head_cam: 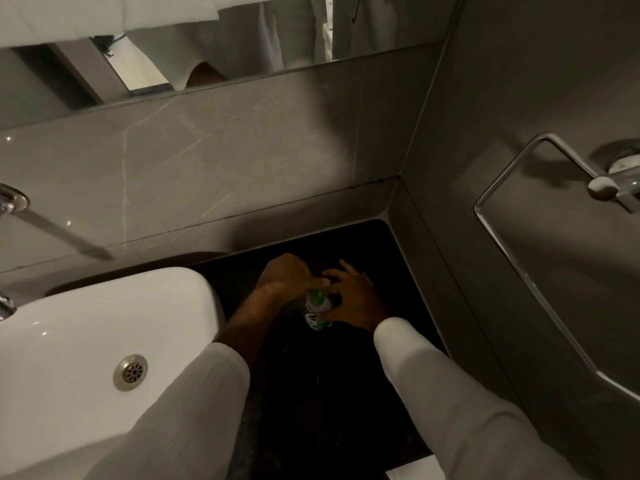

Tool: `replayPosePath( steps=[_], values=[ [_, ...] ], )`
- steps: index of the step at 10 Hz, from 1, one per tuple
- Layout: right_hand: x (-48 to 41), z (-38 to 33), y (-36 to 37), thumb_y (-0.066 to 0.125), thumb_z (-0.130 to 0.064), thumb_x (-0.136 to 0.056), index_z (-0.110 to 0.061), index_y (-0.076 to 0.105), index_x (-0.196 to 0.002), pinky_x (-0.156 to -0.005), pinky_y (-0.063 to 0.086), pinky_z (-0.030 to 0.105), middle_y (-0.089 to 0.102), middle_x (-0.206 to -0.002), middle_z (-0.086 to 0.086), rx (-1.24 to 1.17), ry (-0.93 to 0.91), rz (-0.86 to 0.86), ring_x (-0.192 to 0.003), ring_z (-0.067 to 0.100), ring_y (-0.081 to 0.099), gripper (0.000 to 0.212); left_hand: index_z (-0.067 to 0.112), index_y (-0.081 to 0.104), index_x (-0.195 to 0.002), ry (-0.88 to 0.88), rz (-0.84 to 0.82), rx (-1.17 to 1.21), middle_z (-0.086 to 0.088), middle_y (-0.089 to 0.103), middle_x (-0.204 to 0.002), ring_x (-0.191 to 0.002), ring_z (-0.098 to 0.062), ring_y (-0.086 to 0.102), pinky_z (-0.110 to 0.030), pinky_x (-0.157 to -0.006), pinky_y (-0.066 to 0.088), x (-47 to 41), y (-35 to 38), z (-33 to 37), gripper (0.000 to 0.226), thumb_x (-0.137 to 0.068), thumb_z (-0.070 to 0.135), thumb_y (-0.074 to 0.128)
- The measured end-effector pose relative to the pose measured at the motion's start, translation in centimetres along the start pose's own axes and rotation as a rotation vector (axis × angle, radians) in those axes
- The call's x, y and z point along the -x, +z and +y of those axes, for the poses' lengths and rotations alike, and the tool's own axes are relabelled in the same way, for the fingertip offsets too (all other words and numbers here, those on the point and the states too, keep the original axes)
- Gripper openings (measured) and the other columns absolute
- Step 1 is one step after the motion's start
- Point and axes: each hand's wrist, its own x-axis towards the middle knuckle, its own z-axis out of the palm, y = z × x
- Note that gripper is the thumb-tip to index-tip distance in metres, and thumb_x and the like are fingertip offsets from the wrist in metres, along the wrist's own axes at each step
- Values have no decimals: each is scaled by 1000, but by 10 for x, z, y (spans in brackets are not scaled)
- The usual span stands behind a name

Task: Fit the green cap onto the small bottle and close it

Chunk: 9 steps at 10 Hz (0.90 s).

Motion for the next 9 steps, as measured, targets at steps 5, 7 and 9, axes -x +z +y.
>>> replayPosePath(
  steps=[5,7,9],
  values=[
    [17,9,30,81,-53,-74,-33,75,-122,-126,12,63,47,-159,-12,-21,4,122,-162,21,16,52,21,73,-69,55,148,340,13,71,-59,-54,6,63,-6,-50,45,37,44,-34,30,-71,49,83],
    [26,-3,22,80,-55,-75,-34,55,-146,-126,8,67,31,-170,-6,36,40,8,-164,25,7,79,44,72,-75,192,287,333,26,73,-73,-64,11,66,-4,-57,47,55,53,-38,14,-78,57,74],
    [81,-34,-32,81,-41,-83,-22,33,-161,-132,16,40,22,-173,2,-43,-84,277,-163,26,13,93,35,68,-115,239,458,-34,10,71,-119,-117,-12,62,-48,-106,44,75,34,-54,54,-84,74,48]
  ],
)
